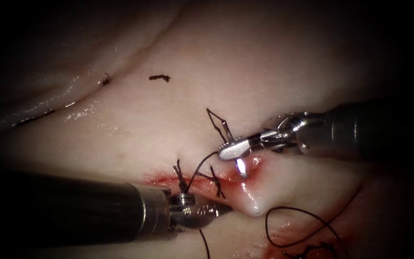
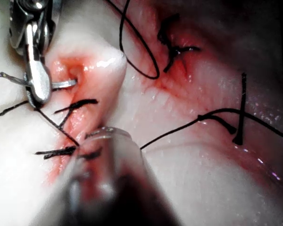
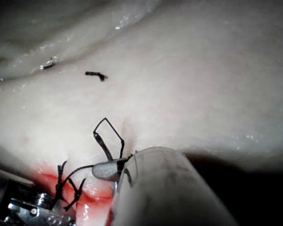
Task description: Wound Closure
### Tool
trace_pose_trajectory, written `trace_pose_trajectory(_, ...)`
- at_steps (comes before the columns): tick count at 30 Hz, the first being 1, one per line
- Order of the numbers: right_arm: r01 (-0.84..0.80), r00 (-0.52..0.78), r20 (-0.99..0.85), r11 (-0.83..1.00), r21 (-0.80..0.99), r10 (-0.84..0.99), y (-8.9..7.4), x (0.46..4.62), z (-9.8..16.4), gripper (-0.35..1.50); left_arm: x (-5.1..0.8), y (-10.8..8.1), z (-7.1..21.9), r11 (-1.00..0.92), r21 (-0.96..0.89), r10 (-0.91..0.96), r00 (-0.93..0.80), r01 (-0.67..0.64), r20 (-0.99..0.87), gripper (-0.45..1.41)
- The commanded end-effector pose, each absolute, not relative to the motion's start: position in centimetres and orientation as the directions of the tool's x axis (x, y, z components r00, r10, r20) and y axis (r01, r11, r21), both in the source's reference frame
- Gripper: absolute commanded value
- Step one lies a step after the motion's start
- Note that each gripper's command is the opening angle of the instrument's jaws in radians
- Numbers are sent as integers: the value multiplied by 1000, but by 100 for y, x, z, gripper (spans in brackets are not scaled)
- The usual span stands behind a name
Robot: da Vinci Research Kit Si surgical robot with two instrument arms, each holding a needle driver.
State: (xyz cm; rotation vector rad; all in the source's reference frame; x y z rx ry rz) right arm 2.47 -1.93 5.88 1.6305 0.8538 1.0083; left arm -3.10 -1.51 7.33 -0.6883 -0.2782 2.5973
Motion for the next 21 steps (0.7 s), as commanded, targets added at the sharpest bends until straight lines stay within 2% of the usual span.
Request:
trace_pose_trajectory(1, 60, 410, 216, -262, 963, 886, -201, 256, 589, -35, -315, -156, 739, -884, -298, 460, -781, -359, -422, -1)
trace_pose_trajectory(21, 23, 456, 268, -313, 950, 848, -231, 249, 580, -35, -315, -157, 739, -884, -296, 460, -782, -361, -421, -1)
